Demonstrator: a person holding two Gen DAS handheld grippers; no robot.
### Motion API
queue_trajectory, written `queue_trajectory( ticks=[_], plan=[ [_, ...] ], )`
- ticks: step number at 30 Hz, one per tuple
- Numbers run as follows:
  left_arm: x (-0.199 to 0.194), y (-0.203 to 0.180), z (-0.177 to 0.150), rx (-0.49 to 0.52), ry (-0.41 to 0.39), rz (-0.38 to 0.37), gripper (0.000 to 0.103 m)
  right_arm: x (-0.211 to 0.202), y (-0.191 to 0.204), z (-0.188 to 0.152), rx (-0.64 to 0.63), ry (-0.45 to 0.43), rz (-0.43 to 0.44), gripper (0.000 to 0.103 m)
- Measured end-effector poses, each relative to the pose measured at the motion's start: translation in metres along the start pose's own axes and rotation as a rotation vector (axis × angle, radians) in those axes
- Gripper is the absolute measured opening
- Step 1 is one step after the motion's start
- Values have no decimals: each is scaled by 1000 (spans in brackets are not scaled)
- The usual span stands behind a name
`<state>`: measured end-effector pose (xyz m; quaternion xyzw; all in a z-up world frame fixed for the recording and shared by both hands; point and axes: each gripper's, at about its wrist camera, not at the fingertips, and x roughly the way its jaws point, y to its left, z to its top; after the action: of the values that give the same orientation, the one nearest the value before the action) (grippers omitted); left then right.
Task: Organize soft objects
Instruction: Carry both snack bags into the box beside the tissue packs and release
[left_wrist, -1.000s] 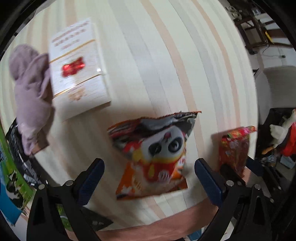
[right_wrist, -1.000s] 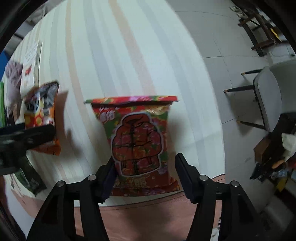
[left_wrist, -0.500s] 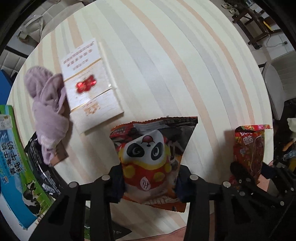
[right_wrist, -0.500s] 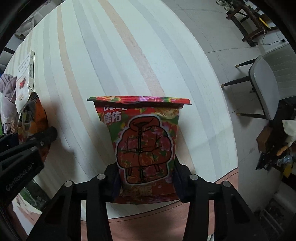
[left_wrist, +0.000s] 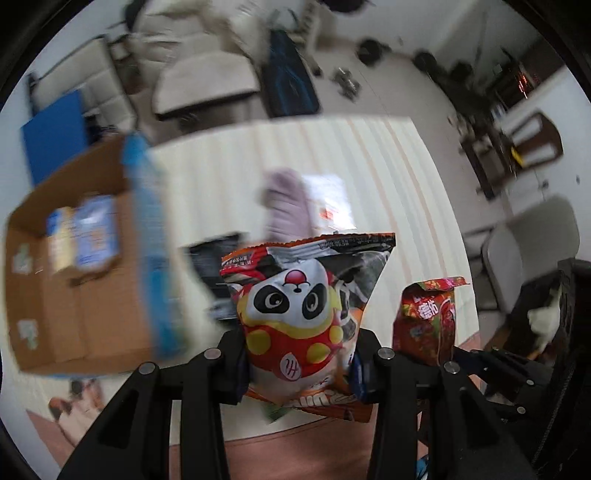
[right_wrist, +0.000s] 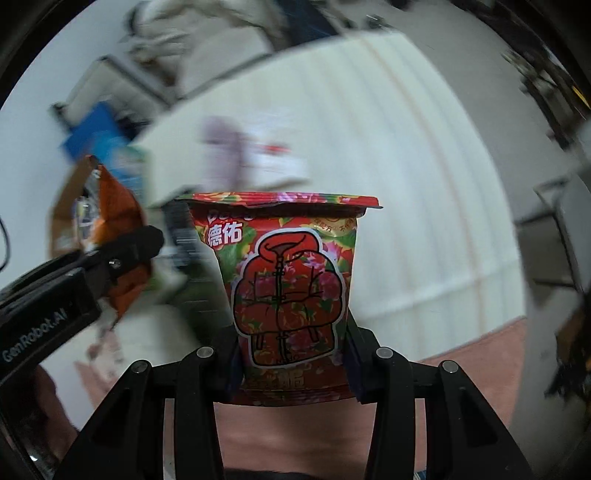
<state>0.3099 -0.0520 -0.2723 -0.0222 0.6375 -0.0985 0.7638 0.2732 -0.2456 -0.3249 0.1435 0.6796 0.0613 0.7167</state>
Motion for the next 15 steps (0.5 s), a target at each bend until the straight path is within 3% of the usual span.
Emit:
queue_trajectory(
  ticks=[1, 7, 11, 15],
  plan=[
    [-8, 10, 12, -13, -9, 9, 38, -8, 24, 1, -35, -11, 27, 46],
    [-66, 130, 5, -153, -86, 125, 38, -23, 155, 15, -186, -45, 95, 46],
    [-68, 211, 9, -231, -87, 181, 38, -7, 219, 38, -246, -50, 88, 46],
    [-51, 267, 18, -285, -53, 178, 38, 23, 275, 60, -273, -18, 51, 46]
  ],
)
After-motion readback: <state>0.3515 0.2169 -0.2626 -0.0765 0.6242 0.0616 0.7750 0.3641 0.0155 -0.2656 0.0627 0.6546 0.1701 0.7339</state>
